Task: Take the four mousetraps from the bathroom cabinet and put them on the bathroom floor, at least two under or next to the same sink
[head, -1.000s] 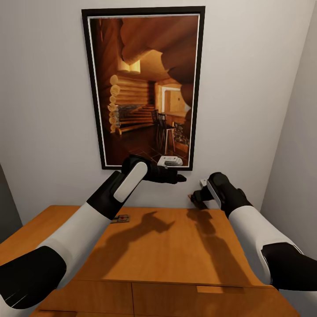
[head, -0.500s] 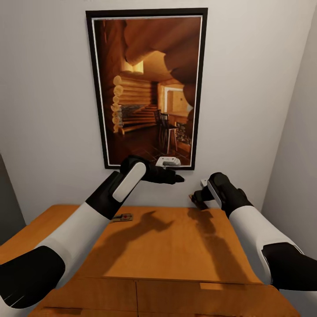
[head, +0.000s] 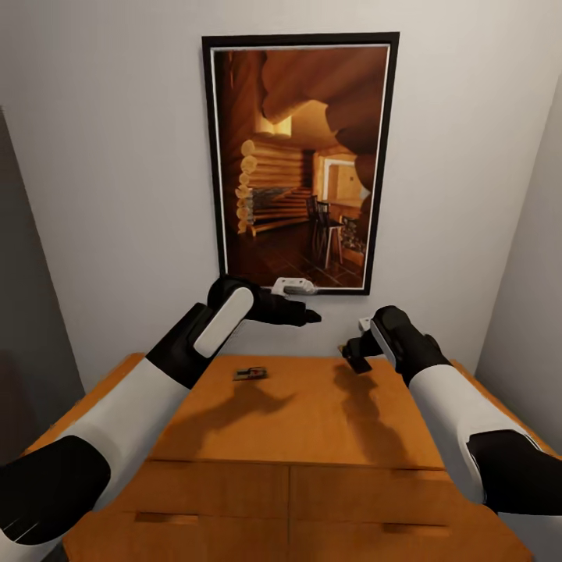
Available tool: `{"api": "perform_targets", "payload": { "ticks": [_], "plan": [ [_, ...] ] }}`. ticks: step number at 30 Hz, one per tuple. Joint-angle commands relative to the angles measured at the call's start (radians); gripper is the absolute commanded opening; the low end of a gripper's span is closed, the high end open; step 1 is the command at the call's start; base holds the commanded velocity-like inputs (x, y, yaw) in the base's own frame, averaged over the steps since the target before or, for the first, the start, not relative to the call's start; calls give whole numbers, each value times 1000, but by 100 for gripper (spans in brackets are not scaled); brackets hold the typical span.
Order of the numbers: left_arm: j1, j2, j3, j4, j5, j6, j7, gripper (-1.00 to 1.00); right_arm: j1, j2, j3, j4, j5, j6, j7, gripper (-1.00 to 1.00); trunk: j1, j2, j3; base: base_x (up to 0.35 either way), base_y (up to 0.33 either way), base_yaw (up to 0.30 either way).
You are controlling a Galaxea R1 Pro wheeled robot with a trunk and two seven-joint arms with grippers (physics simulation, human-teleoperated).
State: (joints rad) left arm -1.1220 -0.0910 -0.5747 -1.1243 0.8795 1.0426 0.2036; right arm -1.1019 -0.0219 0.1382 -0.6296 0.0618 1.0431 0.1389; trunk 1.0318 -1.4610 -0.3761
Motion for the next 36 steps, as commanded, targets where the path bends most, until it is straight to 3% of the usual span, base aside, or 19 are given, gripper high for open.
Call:
{"api": "perform_targets", "payload": {
  "ticks": [1,13,25,36],
  "plan": [
    [-1,3,-1,0,12,2,10,100,-1,-1,4,-1,4,4,6,-100,0,-1,-1,-137,295,0],
    [-1,34,-2,2,13,2,10,100,-1,-1,2,-1,7,4,1,-100,0,-1,0,-53,210,-173],
    [-1,38,-2,-2,14,2,9,100,-1,-15,2,-1,7,4,1,-100,0,-1,0,-1,34,-290],
    [-1,39,-2,-2,16,2,8,100,-1,-24,2,-1,7,4,0,-100,0,-1,0,0,298,-57]
  ]
}}
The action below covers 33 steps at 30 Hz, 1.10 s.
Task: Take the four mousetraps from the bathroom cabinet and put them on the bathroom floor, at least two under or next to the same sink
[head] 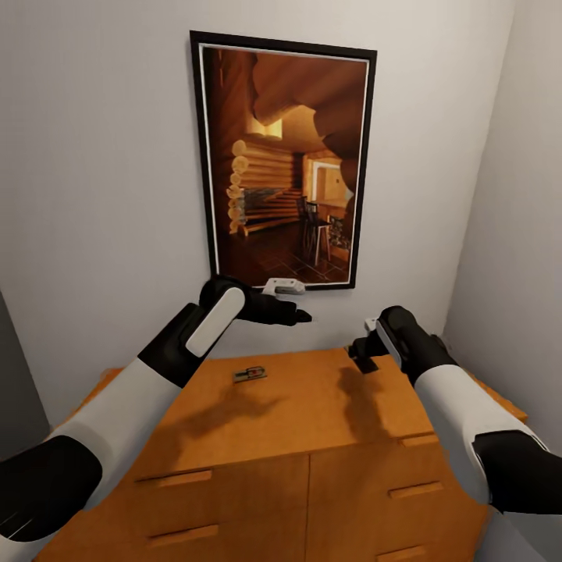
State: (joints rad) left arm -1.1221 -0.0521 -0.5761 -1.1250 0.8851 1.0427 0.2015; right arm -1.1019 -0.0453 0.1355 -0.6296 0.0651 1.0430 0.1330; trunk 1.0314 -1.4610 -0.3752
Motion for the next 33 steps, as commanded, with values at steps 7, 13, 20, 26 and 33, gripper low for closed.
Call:
{"api": "perform_targets", "payload": {
  "ticks": [7,13,20,26,33],
  "plan": [
    [-1,7,-1,-1,11,2,10,100,-1,-6,5,-1,4,4,7,-100,0,-1,-1,0,334,-2],
    [-1,9,-1,-1,11,2,9,100,-1,-7,5,-1,1,4,7,-100,0,-1,-1,0,335,0],
    [-1,10,-1,-1,11,2,9,100,-1,-7,4,-1,1,4,6,-100,0,-1,-1,0,335,-143],
    [-1,11,-1,-1,11,2,9,100,-1,-7,5,-1,1,4,6,-100,0,-1,-1,0,329,-254],
    [-1,4,-3,15,11,1,9,100,-1,-28,4,-1,2,4,-3,-100,0,-1,-1,0,113,-183]
  ]
}}
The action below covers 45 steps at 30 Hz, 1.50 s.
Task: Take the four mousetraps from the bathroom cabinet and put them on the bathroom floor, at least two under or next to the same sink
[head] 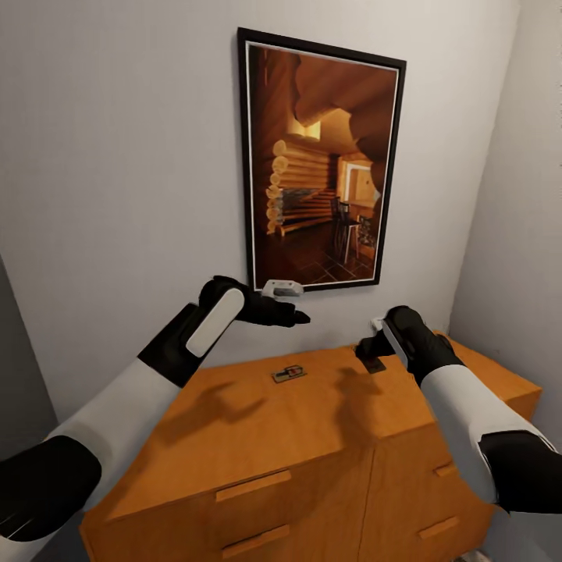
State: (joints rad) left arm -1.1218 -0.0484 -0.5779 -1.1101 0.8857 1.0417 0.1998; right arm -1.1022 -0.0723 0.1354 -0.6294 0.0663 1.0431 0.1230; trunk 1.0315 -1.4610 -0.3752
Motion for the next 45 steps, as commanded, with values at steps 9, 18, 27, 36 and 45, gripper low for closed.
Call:
{"api": "perform_targets", "payload": {
  "ticks": [9,18,27,36,45],
  "plan": [
    [-1,-59,1,195,-17,-5,8,100,-1,-27,4,-1,-1,4,4,-100,0,-1,-1,0,7,-16],
    [-1,-66,1,237,-53,-6,3,100,-1,-54,2,-2,1,4,5,-100,0,-1,-1,0,0,-1],
    [-1,-63,0,232,-57,-6,0,100,-1,-91,1,-3,1,4,2,-100,0,-1,-1,0,0,-63],
    [-1,-61,0,227,-60,-6,0,100,-1,-93,3,-3,1,4,1,-100,0,-1,-1,0,0,-211],
    [-1,-57,-9,213,-65,-2,0,100,-1,-93,4,-3,1,4,1,-100,0,-1,-1,5,0,-28]
  ]
}}
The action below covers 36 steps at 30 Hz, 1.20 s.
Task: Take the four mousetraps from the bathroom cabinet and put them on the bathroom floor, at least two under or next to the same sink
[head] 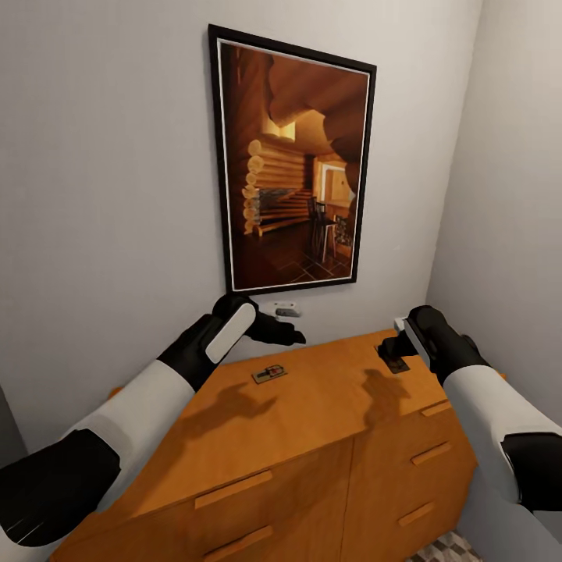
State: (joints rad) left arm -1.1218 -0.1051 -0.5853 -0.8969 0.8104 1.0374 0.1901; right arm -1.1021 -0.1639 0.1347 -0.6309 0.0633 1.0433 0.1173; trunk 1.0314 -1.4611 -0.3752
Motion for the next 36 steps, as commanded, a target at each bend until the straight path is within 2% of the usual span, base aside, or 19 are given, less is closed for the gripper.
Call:
{"api": "perform_targets", "payload": {
  "ticks": [1,9,26,36],
  "plan": [
    [-1,1,-4,5,10,2,10,100,-1,-1,5,-1,4,4,7,-100,0,-1,-1,107,0,-4],
    [-1,30,-9,14,11,1,10,100,-1,0,5,-1,5,4,7,-100,0,-1,-1,218,26,-1],
    [-1,32,-13,22,11,-1,11,100,-1,0,5,-1,6,4,7,-100,0,-1,-1,21,2,0],
    [-1,33,-12,32,9,-6,11,100,-1,0,5,-1,6,4,7,-100,0,-1,-1,196,0,0]
  ]
}}
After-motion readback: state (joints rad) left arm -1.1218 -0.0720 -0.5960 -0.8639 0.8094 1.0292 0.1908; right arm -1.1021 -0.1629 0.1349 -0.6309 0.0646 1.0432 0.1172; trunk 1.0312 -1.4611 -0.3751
